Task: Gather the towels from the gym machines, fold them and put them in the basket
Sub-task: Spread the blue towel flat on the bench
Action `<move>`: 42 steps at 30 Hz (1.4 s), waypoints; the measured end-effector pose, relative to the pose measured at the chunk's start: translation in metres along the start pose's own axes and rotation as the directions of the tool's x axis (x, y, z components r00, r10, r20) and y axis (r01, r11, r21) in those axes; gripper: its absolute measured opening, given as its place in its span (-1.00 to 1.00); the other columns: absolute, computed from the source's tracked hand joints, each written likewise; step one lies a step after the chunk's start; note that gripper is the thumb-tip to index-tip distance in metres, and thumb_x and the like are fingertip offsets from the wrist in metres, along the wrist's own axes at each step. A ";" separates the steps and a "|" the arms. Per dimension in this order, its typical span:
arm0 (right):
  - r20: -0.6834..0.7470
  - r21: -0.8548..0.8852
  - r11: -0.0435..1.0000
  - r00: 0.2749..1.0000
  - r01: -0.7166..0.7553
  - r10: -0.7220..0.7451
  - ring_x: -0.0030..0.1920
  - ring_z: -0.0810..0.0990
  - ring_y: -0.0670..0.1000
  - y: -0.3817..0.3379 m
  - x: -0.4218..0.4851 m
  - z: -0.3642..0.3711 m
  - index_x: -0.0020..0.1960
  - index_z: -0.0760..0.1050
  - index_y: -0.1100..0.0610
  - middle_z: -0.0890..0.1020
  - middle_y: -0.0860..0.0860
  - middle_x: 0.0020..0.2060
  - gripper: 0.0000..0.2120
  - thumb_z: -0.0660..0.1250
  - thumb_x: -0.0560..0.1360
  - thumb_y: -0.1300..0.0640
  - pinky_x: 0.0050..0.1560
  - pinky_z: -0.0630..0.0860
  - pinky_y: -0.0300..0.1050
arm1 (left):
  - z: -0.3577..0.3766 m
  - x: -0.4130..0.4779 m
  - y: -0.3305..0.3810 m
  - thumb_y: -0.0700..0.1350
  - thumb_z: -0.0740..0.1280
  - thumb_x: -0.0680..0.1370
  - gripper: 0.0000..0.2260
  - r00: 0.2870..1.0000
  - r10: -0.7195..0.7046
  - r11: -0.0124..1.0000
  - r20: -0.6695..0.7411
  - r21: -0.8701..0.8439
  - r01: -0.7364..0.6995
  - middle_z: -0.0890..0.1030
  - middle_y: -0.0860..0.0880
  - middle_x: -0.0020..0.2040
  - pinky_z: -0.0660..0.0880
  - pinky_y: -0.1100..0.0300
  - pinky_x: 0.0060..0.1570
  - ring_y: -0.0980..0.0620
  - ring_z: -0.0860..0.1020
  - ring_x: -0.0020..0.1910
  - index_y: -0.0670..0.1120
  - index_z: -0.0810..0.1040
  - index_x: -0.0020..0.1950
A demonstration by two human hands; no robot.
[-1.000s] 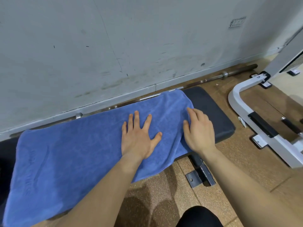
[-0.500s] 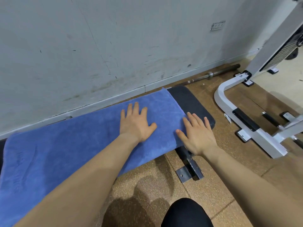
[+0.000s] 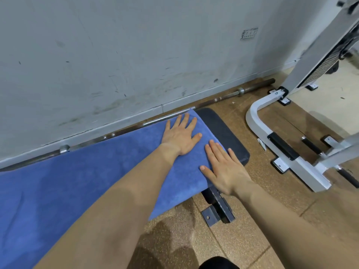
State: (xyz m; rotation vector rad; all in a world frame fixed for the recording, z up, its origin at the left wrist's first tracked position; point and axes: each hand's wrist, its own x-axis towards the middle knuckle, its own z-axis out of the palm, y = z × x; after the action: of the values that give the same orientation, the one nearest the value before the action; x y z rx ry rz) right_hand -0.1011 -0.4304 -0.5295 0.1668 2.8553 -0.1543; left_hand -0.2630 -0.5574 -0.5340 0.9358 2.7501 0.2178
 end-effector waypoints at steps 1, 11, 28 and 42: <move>-0.003 0.005 1.000 1.000 -0.011 0.011 0.59 -0.30 -0.05 0.000 -0.002 -0.006 0.63 -0.26 0.04 -0.27 -0.03 0.60 -0.28 -0.19 0.61 -0.33 0.56 -0.30 0.03 | -0.005 -0.011 -0.001 0.24 -0.05 0.65 -0.41 0.999 0.003 1.000 -0.035 -0.025 -0.004 -0.13 0.00 0.64 -0.14 -0.15 0.55 -0.03 -0.14 0.61 0.07 -0.08 0.63; -0.130 0.150 0.956 0.964 0.252 -0.233 0.56 0.18 0.07 -0.163 -0.049 -0.004 0.60 0.13 0.11 0.22 0.04 0.57 -0.19 -0.25 0.48 -0.29 0.57 0.02 0.08 | -0.011 -0.260 -0.119 0.14 0.18 0.63 -0.43 0.918 -0.341 0.935 -0.202 -0.174 0.309 0.14 -0.03 0.61 0.11 -0.06 0.53 -0.02 0.12 0.59 -0.02 0.18 0.59; -0.158 0.050 0.775 0.771 0.630 -0.617 0.17 0.45 0.14 -0.409 -0.107 0.053 0.28 0.51 0.03 0.50 -0.01 0.24 -0.62 0.24 0.48 0.03 0.17 0.39 0.04 | 0.032 -0.457 -0.219 -0.15 0.37 0.53 -0.71 0.604 -0.687 0.720 -0.403 -0.484 0.497 0.60 0.04 0.26 0.41 0.12 0.25 -0.04 0.47 0.26 -0.01 0.60 0.25; -0.364 0.095 0.833 0.798 0.545 -0.480 0.05 0.46 0.13 -0.436 -0.107 0.087 0.00 0.47 0.02 0.49 -0.02 0.04 -0.70 0.47 0.33 -0.02 0.07 0.42 0.05 | 0.015 -0.455 -0.229 -0.18 0.44 0.50 -0.85 0.409 -0.868 0.422 -0.281 -0.852 0.310 0.64 0.15 -0.16 0.51 0.15 0.03 0.23 0.58 -0.11 0.06 0.57 -0.06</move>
State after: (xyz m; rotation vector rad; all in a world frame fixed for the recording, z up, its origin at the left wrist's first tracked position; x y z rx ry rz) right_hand -0.0319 -0.8824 -0.5441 -0.6225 3.1350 -0.5682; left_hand -0.0415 -1.0165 -0.5213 -0.6687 2.8905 1.6313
